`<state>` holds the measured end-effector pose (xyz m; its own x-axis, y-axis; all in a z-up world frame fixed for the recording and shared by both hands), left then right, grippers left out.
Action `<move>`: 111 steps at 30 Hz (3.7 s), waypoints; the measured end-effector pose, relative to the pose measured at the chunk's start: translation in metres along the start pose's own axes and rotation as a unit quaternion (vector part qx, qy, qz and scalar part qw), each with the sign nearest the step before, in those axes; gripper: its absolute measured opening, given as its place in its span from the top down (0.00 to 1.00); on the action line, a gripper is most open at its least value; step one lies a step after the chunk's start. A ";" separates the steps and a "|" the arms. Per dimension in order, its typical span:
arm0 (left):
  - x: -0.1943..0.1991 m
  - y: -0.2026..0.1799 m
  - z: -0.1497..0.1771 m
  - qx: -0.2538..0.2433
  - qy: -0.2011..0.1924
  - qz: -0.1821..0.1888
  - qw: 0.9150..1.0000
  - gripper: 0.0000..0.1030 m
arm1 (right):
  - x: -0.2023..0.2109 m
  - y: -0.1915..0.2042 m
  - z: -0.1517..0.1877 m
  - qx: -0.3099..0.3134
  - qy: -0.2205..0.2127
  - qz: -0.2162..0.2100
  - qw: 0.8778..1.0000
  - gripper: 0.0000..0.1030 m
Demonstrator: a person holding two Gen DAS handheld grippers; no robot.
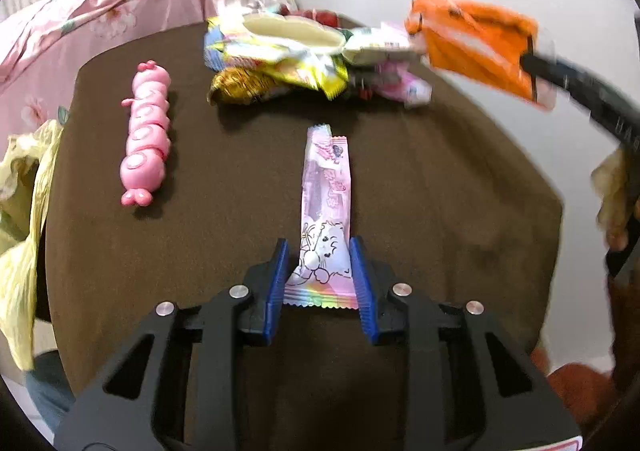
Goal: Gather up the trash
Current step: 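Grasp the pink candy wrapper with the left tool while the right tool grasps the orange bag, then carry both wrappers to the yellow trash bag and release them inside, then return to the table and grasp the yellow potato chips bag with the left tool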
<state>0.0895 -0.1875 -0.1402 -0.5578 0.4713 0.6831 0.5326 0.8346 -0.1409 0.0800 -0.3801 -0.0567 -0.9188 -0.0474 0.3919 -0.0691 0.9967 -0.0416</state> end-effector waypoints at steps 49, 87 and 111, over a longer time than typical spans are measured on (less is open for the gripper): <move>0.043 0.352 0.027 0.335 -0.090 -0.236 0.908 0.71 | -0.248 0.375 -0.050 0.087 0.201 -0.370 0.903 0.74; 0.085 0.278 -0.027 0.309 -0.212 -0.140 0.916 0.15 | -0.170 0.197 -0.079 0.007 0.049 -0.212 0.976 0.39; -0.119 0.099 -0.214 0.021 -0.128 -0.035 0.991 0.22 | -0.087 -0.033 -0.004 -0.053 0.008 0.005 0.999 0.43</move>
<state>0.3446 -0.2215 -0.0823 -0.7385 0.4648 0.4884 0.4631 0.8762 -0.1336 0.1640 -0.4086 -0.0854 -0.9129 -0.0380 0.4065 -0.0182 0.9985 0.0525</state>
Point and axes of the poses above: each gripper's, at about its wrist camera, not at the fingertips, and x roughly against the way its jaws point, y to its left, z to its underside, the point moved 7 cm from there along -x, roughly the way its jaws point, and after that the axes turned 11 degrees about -y, right-handed, at the moved point
